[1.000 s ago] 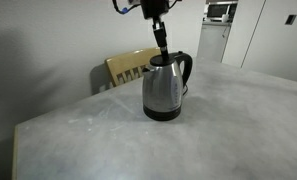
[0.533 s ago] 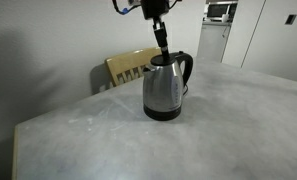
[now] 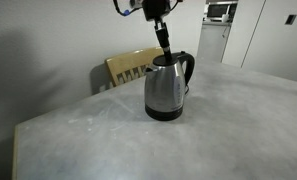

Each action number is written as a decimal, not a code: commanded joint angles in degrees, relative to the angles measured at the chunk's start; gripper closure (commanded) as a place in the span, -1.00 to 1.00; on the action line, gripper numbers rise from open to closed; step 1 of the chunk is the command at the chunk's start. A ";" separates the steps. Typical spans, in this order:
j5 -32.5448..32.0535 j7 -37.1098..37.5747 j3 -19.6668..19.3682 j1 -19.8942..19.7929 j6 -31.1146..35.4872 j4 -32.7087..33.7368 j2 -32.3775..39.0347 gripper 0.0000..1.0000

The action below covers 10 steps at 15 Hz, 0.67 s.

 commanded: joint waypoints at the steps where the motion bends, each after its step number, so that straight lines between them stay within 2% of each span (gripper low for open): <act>1: 0.13 -1.85 0.05 -0.61 -2.01 1.80 4.61 1.00; 10: -2.42 -4.54 -0.09 1.30 -0.71 -1.92 -2.90 1.00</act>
